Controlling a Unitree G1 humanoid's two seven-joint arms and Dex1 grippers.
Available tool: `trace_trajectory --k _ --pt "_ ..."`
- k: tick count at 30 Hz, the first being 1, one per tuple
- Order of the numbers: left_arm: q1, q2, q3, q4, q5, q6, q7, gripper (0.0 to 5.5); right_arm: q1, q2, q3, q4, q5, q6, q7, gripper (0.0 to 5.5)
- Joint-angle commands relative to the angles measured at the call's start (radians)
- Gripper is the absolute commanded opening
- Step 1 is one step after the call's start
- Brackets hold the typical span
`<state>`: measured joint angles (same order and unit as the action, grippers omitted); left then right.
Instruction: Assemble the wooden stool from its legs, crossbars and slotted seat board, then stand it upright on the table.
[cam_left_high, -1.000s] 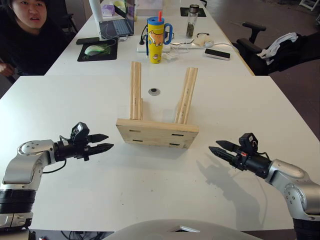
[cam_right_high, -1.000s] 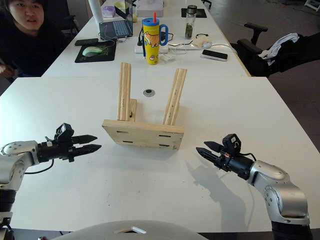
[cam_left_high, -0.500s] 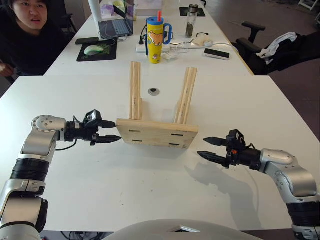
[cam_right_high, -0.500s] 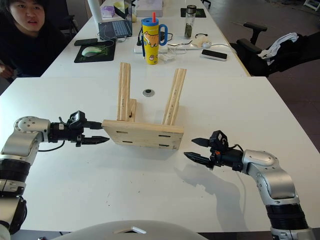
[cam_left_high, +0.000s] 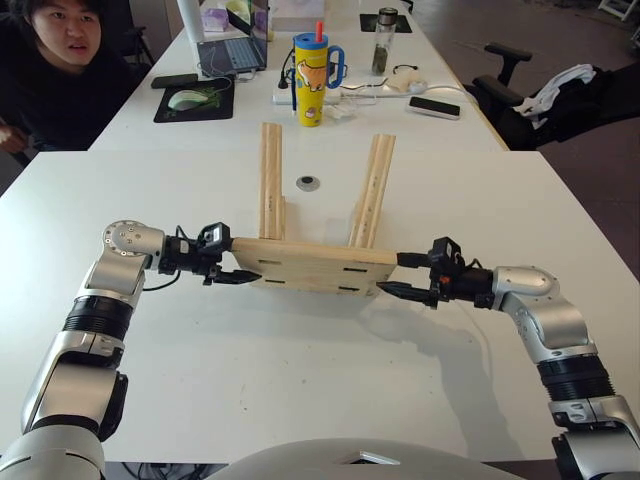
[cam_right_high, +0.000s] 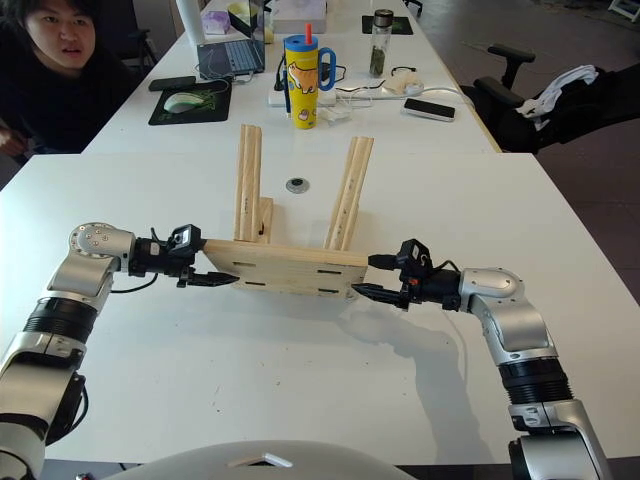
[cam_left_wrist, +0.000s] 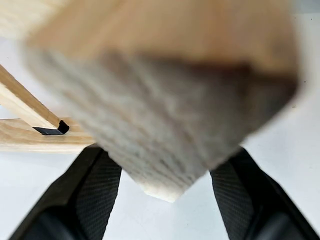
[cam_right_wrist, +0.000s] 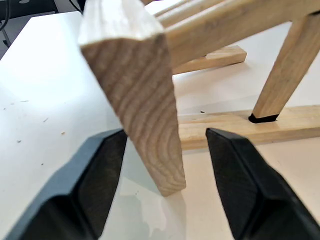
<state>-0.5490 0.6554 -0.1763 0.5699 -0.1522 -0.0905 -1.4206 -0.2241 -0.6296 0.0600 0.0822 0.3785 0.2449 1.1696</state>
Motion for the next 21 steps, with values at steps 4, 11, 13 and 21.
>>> trace_trajectory --k 4,11,13,21 --pt "-0.042 0.025 0.028 0.06 0.003 -0.009 -0.013 2.84 -0.023 0.014 0.021 0.026 -0.013 -0.017 0.024 1.82" --pt "-0.038 0.006 0.035 0.036 -0.032 0.042 -0.05 2.43 -0.043 0.032 0.027 0.056 -0.006 -0.017 0.04 1.47" --pt "-0.027 0.004 0.04 0.011 -0.052 0.071 -0.066 2.07 -0.049 0.035 0.027 0.062 -0.006 -0.019 0.044 1.46" --pt "-0.006 0.046 0.071 -0.14 -0.145 0.316 -0.148 1.68 -0.054 0.012 -0.03 0.03 0.094 0.086 0.104 1.46"
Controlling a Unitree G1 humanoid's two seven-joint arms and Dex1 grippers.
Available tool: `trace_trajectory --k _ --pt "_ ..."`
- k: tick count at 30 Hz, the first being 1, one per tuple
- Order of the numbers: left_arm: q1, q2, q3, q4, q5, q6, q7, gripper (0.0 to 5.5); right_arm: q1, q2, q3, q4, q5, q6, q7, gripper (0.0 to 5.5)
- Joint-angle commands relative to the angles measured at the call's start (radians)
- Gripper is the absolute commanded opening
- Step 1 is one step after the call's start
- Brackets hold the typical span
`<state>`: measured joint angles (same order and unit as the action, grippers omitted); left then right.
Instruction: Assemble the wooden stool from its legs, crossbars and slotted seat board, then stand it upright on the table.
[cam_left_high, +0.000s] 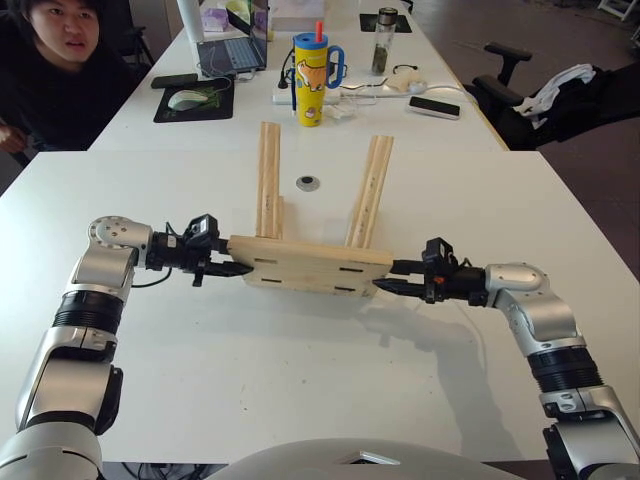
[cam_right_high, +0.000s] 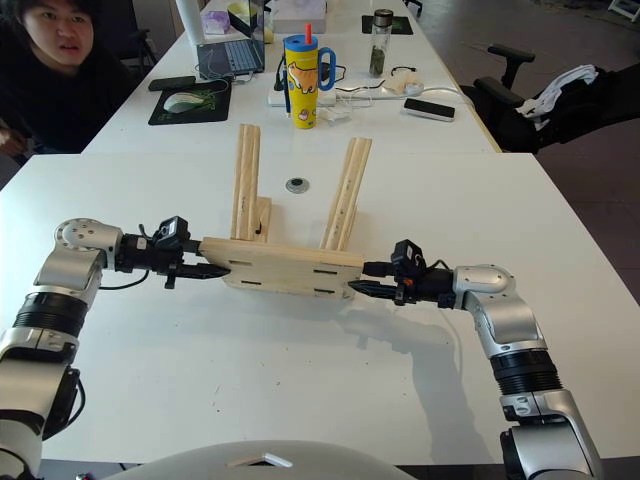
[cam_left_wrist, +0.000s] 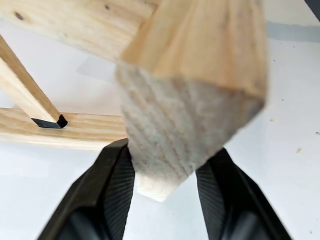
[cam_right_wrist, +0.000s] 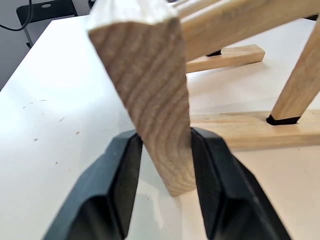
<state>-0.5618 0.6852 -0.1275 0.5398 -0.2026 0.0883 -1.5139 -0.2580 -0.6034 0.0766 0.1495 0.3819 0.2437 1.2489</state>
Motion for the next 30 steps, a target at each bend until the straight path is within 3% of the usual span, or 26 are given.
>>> trace_trajectory --k 1,5,10,13,15,20,25,30 --pt "0.003 0.026 0.03 -0.155 -0.129 0.215 -0.067 1.67 -0.02 -0.028 -0.058 -0.059 0.115 0.125 0.039 1.46" --pt "-0.022 0.073 0.043 -0.333 -0.258 0.489 -0.093 1.61 -0.017 -0.096 -0.104 -0.196 0.237 0.308 0.061 1.46" --pt "-0.075 0.165 0.101 -0.567 -0.542 0.996 -0.083 1.55 -0.097 -0.246 -0.249 -0.447 0.641 0.766 0.008 1.46" --pt "-0.184 0.194 0.15 -0.582 -0.713 1.327 -0.078 1.52 -0.305 -0.32 -0.278 -0.342 0.831 1.048 -0.014 1.46" --pt "-0.278 0.19 0.143 -0.507 -0.754 1.475 -0.08 1.45 -0.452 -0.302 -0.264 -0.178 0.878 1.243 -0.019 1.46" --pt "-0.444 0.194 0.002 -0.219 -0.731 1.526 -0.081 1.3 -0.624 -0.332 -0.108 0.108 0.854 1.371 -0.015 1.44" --pt "-0.42 0.191 -0.13 -0.105 -0.67 1.508 -0.098 1.3 -0.612 -0.334 0.07 0.202 0.88 1.371 0.003 1.41" --pt "-0.423 0.141 -0.193 0.017 -0.649 1.397 -0.099 1.3 -0.536 -0.295 0.081 0.261 0.842 1.37 -0.008 1.38"
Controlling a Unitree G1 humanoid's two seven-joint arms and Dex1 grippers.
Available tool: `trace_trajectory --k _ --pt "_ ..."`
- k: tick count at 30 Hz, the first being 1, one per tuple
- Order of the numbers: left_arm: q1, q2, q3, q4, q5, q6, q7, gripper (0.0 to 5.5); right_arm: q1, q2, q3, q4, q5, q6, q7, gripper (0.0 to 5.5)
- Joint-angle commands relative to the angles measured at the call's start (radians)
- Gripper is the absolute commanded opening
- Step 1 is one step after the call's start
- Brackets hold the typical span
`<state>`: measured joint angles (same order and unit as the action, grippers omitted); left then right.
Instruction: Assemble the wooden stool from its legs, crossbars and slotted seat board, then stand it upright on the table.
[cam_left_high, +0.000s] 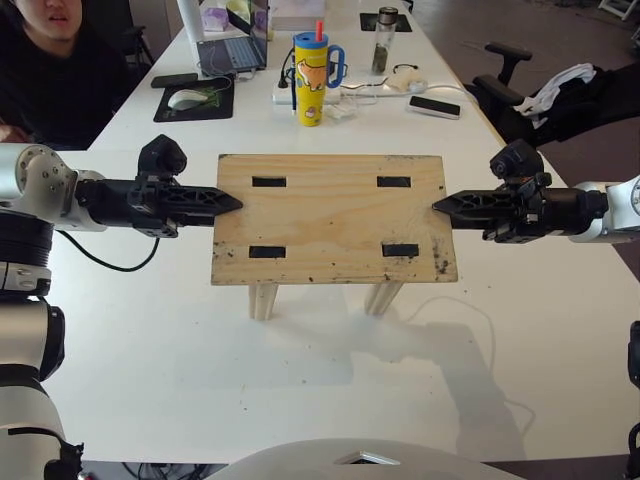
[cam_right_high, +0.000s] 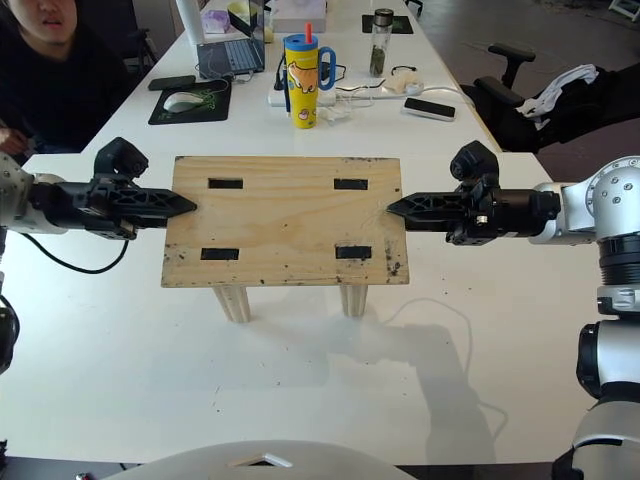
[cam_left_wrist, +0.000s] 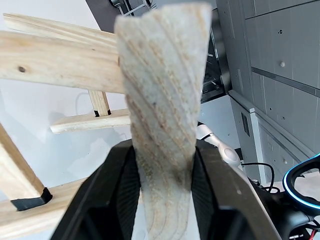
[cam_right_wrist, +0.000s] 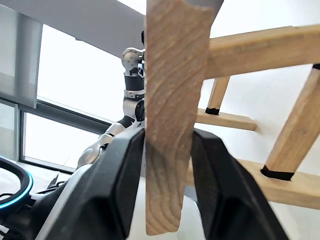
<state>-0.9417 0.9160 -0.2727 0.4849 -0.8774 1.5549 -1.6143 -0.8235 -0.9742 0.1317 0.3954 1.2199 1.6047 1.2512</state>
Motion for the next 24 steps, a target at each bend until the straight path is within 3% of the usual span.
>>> trace_trajectory --k 1,3,4,16,18,24 --pt "-0.054 -0.103 -0.048 0.105 0.038 -0.091 0.001 1.3 0.024 0.085 0.017 0.035 -0.02 0.009 -0.012 1.38" --pt "-0.072 -0.122 -0.044 0.178 0.061 -0.125 0.003 1.3 0.015 0.101 0.008 0.076 -0.072 -0.003 -0.013 1.38" --pt "-0.083 -0.13 -0.037 0.214 0.07 -0.138 0.004 1.66 0.015 0.104 0.005 0.088 -0.09 -0.012 -0.008 1.38" --pt "-0.172 -0.136 0.114 0.558 0.224 -0.264 0.006 3.37 0.015 0.084 0.005 0.261 -0.318 -0.174 0.139 3.31" --pt "-0.135 -0.102 0.117 0.562 0.251 -0.305 0.003 3.71 0.034 0.071 -0.007 0.309 -0.363 -0.227 0.162 3.68" --pt "0.18 0.033 0.067 0.356 0.238 -0.434 0.0 4.56 0.214 -0.009 -0.112 0.332 -0.431 -0.394 0.216 3.73"
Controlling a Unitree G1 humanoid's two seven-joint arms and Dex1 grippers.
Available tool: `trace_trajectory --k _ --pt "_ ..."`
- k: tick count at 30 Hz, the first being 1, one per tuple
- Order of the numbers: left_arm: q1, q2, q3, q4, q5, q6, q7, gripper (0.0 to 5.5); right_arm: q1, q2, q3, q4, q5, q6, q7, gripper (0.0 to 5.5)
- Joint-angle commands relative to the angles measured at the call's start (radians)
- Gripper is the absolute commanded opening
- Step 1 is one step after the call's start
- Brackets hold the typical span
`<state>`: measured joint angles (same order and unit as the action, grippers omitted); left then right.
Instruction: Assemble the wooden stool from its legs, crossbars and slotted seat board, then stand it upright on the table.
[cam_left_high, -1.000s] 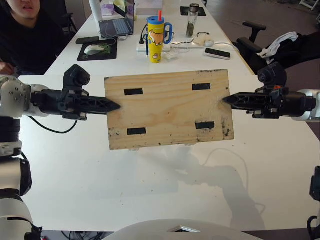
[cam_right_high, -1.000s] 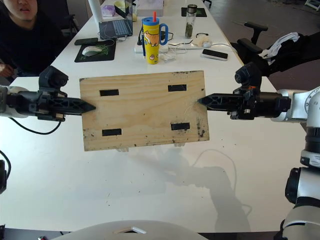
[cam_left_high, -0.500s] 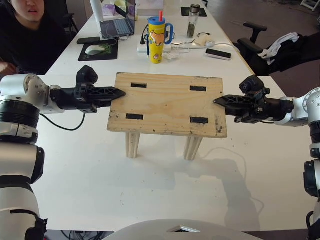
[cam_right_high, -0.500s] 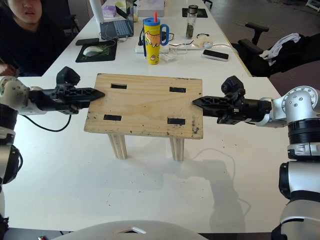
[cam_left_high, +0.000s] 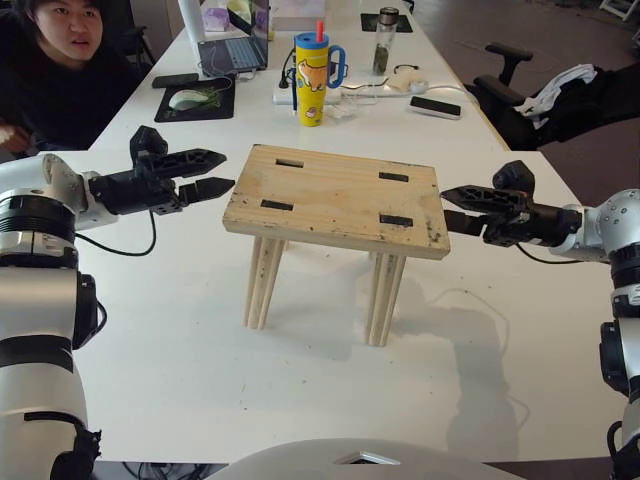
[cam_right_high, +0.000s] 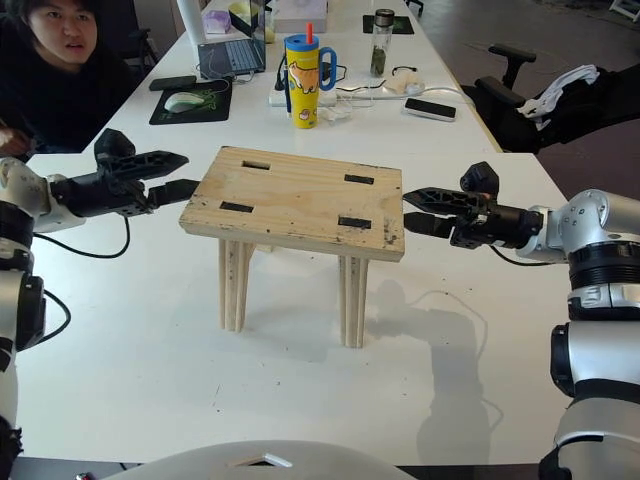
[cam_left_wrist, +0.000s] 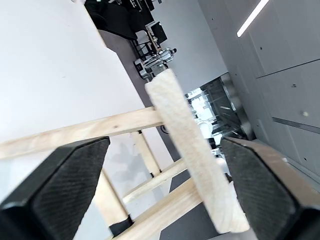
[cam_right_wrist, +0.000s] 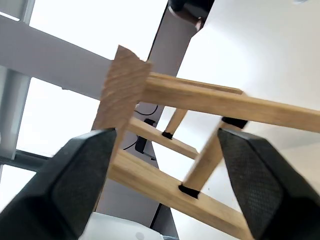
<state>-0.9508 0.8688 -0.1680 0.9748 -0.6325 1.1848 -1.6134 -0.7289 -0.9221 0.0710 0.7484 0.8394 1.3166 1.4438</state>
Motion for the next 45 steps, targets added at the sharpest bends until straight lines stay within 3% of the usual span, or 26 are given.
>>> trace_trajectory --k 1,5,9,15,18,24,28,32,35,39,42,45 --pt "0.294 0.12 -0.053 -0.23 -0.02 -0.124 -0.001 4.56 0.198 -0.072 -0.053 -0.061 -0.078 -0.162 0.023 3.73" --pt "0.612 0.277 -0.066 -0.55 -0.093 -0.239 -0.001 4.38 0.636 -0.123 -0.042 -0.431 -0.159 -0.407 0.045 3.33" --pt "0.792 0.456 -0.102 -0.962 -0.193 -0.322 -0.001 3.78 0.96 -0.119 -0.107 -0.977 -0.061 -0.412 0.02 2.62" --pt "0.789 0.32 -0.064 -1.281 -0.23 -0.261 0.014 2.85 0.842 0.003 -0.026 -1.219 0.03 -0.346 -0.069 1.66" --pt "0.791 0.214 -0.125 -1.355 -0.084 -0.369 0.137 2.33 0.705 0.089 0.03 -1.194 0.024 -0.324 -0.12 1.13" --pt "0.678 0.015 -0.219 -1.321 0.168 -0.558 0.327 1.43 0.545 0.157 0.155 -1.057 -0.2 -0.505 -0.189 0.2" --pt "0.506 -0.069 -0.343 -1.225 0.382 -0.674 0.344 0.81 0.389 0.14 0.279 -0.9 -0.444 -0.742 -0.14 0.0" --pt "0.331 -0.183 -0.413 -0.911 0.596 -0.828 0.427 0.18 0.172 0.214 0.396 -0.611 -0.725 -1.053 -0.175 0.0" --pt "0.185 -0.308 -0.414 -0.54 0.714 -0.976 0.568 0.01 -0.029 0.365 0.396 -0.24 -0.885 -1.285 -0.413 0.0" --pt "-0.079 -0.49 -0.378 0.024 0.836 -1.169 1.019 0.01 -0.252 0.537 0.31 0.167 -0.97 -1.447 -0.922 0.0" --pt "-0.198 -0.491 -0.417 0.226 0.942 -1.187 1.352 0.01 -0.36 0.579 0.387 0.331 -1.109 -1.505 -1.26 0.0" --pt "-0.228 -0.481 -0.411 0.304 0.957 -1.183 1.447 0.01 -0.39 0.602 0.467 0.411 -1.21 -1.508 -1.415 0.0"
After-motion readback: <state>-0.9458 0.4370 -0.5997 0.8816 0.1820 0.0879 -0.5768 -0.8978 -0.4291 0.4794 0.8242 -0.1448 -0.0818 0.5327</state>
